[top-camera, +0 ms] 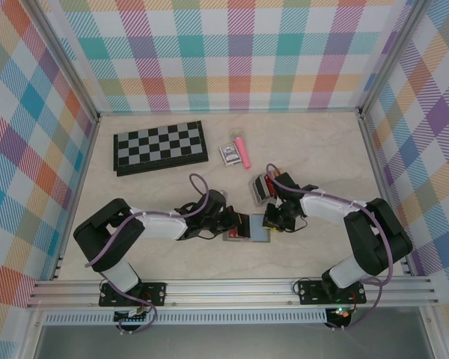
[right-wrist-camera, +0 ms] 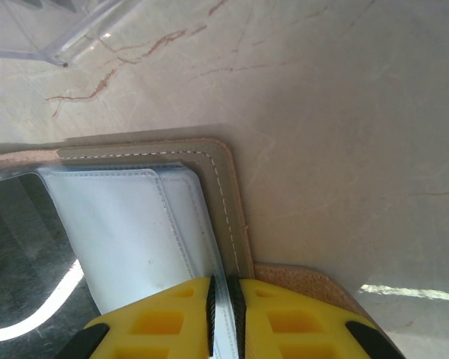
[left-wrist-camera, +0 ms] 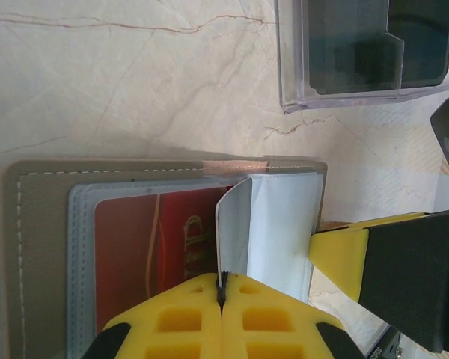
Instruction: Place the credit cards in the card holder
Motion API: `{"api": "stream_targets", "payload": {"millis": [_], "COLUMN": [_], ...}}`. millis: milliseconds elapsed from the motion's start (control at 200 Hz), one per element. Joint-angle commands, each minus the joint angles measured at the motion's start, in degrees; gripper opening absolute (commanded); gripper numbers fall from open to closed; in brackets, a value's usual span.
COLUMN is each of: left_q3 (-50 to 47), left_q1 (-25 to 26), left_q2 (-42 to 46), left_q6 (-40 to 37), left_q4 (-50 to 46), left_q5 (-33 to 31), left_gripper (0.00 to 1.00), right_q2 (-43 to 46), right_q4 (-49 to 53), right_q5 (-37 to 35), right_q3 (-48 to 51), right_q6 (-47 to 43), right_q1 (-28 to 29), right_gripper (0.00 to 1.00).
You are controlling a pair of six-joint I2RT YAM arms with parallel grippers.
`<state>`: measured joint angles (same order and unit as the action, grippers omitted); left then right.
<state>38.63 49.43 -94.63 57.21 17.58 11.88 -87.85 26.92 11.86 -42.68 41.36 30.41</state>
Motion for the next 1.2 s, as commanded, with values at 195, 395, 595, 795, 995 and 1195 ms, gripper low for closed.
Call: {"api": "stream_targets", "payload": {"millis": [195, 395, 595, 795, 995, 1195], "left_q3": [2.2, 3.5, 3.8, 2.0, 3.8, 4.8], "left_q1": [0.9, 0.8, 0.9, 0.9, 1.0, 0.9], "left_q2": [-5.3, -5.7, -3.5, -0.2, -3.0, -5.5], "left_q6": [0.3, -0.3, -2.6, -4.3, -3.4, -0.2], "left_q4": [-1.6, -2.5, -7.5, -11.9, -8.7, -3.9], "left_q5": [4.3, 5.1, 4.4, 3.1, 4.2, 3.9], "left_gripper": [0.00, 0.00, 0.00, 0.00, 0.00, 0.01], "right_q2": [-4.5, -4.1, -4.0, -4.4, -4.8, -4.0], "right_q4": [-4.4, -4.5, -4.0, -4.4, -5.0, -4.9], "right_q5": [0.4, 0.6, 0.0, 0.0, 0.8, 1.3], "right_q3": [2.6, 2.9, 2.8, 2.7, 2.4, 2.5], "right_q6": [0.5, 0.5, 0.5, 0.5, 0.6, 0.8], "right_q1": [1.0, 1.0, 1.0, 1.0, 1.0, 1.0], "right_gripper": [0.17, 0.17, 0.17, 0.17, 0.17, 0.17]}}
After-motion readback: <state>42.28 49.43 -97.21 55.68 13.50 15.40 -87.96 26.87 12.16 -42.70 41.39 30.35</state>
